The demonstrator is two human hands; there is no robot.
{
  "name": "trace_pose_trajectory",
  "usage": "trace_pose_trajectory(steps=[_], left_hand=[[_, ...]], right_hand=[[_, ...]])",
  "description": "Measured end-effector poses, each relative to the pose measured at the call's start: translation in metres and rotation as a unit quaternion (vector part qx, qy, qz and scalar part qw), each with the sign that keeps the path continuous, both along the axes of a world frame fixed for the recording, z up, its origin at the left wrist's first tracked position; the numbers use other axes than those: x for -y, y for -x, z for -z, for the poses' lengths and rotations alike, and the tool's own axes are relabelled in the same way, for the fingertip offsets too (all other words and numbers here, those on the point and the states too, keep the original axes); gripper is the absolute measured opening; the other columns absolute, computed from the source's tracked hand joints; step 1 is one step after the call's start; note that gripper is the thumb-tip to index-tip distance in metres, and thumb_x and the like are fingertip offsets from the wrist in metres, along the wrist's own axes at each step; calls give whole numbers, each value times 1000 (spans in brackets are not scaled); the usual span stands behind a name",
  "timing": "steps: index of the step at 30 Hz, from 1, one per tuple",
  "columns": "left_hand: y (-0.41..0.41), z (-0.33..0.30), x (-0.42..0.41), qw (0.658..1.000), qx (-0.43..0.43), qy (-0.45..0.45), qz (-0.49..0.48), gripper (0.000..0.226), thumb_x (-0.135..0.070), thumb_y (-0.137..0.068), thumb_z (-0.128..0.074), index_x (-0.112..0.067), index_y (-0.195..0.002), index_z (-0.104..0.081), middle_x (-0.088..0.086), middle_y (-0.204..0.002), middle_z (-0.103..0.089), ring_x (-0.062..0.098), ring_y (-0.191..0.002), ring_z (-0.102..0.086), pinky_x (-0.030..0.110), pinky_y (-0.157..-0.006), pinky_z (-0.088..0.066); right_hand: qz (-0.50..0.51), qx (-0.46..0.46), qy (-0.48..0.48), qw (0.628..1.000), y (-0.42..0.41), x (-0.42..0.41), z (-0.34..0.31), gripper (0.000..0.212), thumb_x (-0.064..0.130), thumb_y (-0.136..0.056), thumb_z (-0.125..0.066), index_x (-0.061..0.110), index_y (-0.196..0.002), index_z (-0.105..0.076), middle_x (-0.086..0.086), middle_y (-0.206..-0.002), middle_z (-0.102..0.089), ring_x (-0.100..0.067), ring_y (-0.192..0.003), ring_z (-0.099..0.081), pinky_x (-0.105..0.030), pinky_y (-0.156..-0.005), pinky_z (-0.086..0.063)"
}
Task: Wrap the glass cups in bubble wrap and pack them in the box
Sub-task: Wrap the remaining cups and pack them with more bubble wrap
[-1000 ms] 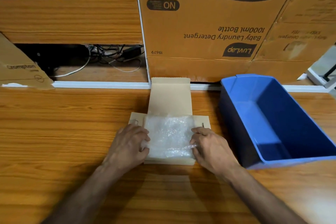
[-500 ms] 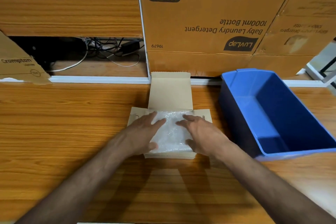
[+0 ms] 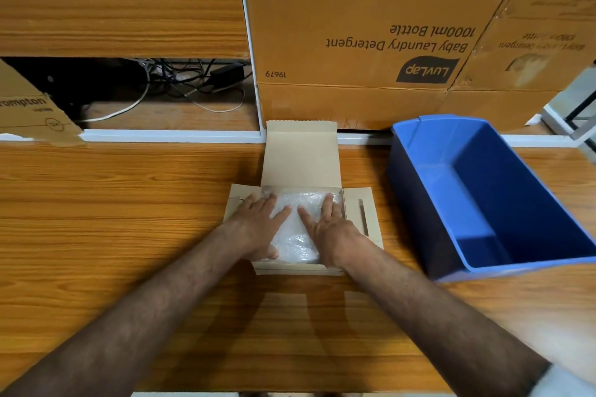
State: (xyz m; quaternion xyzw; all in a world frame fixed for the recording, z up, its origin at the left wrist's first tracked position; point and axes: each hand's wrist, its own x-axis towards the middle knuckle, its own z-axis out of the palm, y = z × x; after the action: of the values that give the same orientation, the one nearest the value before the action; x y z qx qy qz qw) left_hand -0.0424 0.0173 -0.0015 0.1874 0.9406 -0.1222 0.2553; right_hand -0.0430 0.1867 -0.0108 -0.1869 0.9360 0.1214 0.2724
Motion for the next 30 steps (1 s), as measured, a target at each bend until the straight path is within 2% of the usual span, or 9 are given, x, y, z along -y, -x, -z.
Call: trace_pose_trajectory(steps=[3,6,9,12,15,18,22,24,30], left_hand=[[1,2,0,1000,5,2,1,101,-57,-98,-56,-25,-162,14,18,-170,15,35,-158,11,50,-128,4],[1,-10,0,1000,11,-10,-10,95,-51,-98,-59,-26,-164,5,16,-171,8,34,-159,5,48,-127,3],[-4,-30,-4,999,-29,-30,7,84,-18,-100,-62,-27,-164,-9,13,-172,0,31,-159,-1,44,-128,-2],[-14,-38,-12,996,-64,-56,13,90,6,-92,-61,-22,-164,-14,14,-172,0,32,-159,-6,43,-127,-24],[-17,-32,-24,998,0,-61,-18,95,6,-92,-60,-20,-164,-4,15,-171,10,33,-157,-16,39,-112,-45],[-13,-19,-29,993,44,-69,-88,96,5,-96,-56,-21,-164,8,19,-168,22,37,-149,-35,34,-97,-54],[-8,2,-27,980,65,-103,-157,104,2,-95,-60,-22,-161,16,14,-166,31,38,-158,-3,43,-118,-39],[-7,5,-27,973,80,-122,-181,108,2,-94,-63,-24,-161,17,12,-165,34,35,-158,6,47,-123,-31],[-5,-2,-27,967,54,-135,-209,109,12,-91,-58,-30,-162,13,10,-165,32,33,-158,7,45,-122,-33]], right_hand=[[5,18,-4,1000,2,3,0,122,29,-94,-76,24,-159,27,-38,-160,23,-52,-154,5,-49,-121,-30],[15,43,18,999,5,1,-8,125,15,-91,-77,25,-158,27,-36,-161,26,-50,-154,8,-49,-122,-30],[27,65,55,996,4,-6,-21,119,0,-91,-70,26,-160,23,-29,-163,28,-43,-156,9,-46,-122,-34],[26,35,90,995,-1,-9,-25,109,1,-94,-63,25,-162,19,-22,-164,31,-37,-157,12,-47,-119,-37],[28,23,99,994,-5,-6,-19,97,14,-103,-58,22,-162,18,-22,-163,33,-37,-157,12,-49,-123,-30],[32,38,81,996,-6,-7,-13,99,27,-104,-60,20,-161,20,-24,-163,32,-40,-157,8,-48,-125,-27],[36,57,70,995,-1,-6,-13,106,35,-101,-64,19,-161,22,-26,-163,31,-44,-156,8,-50,-126,-24],[41,72,64,994,2,-3,-15,110,34,-99,-67,20,-160,24,-28,-162,31,-46,-155,9,-50,-126,-22],[52,85,40,994,5,2,-17,117,19,-96,-71,21,-158,28,-30,-160,34,-49,-154,12,-50,-123,-26]])
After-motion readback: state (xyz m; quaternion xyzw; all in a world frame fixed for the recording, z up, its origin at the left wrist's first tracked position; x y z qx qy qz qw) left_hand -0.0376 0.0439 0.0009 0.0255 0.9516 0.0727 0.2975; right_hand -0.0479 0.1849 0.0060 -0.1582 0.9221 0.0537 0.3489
